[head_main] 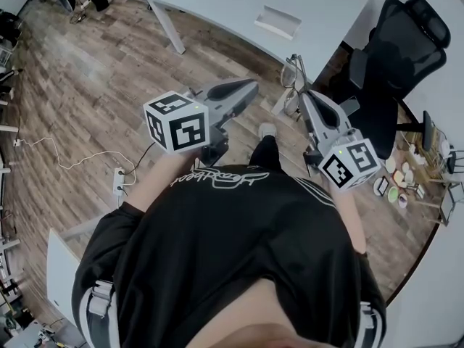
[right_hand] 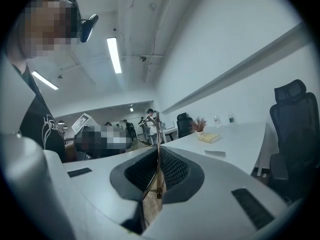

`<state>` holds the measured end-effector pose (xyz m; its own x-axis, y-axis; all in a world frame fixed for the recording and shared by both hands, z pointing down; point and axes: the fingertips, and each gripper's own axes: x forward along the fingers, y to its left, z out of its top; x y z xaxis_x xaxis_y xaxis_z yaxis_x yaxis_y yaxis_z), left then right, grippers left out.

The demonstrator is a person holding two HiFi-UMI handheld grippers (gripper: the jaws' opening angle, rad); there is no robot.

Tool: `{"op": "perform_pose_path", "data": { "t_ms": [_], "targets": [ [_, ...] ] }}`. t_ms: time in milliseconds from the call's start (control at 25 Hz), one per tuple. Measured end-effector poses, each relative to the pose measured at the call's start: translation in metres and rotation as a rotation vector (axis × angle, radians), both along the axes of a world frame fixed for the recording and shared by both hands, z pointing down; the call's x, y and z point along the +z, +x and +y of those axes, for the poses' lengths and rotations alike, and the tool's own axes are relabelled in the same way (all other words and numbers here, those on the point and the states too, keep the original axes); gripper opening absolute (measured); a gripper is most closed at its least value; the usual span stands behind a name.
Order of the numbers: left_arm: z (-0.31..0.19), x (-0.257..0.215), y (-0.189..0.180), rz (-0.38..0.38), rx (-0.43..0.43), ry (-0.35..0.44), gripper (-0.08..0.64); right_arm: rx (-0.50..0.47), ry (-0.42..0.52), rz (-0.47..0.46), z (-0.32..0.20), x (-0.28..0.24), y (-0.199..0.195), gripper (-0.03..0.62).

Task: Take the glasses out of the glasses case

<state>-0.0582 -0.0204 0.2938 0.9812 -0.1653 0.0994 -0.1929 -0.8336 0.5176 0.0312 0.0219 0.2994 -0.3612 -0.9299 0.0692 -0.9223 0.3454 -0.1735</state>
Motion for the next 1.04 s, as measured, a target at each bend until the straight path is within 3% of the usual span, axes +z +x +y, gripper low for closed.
{"op": "perform_pose_path", "data": {
  "t_ms": [1040],
  "targets": [
    [-0.006, 0.014, 0.019, -0.010, 0.039, -0.028, 0.008, 0.022, -0.020, -0.030, -0.005, 0.014, 0.011, 0.020]
  ]
}}
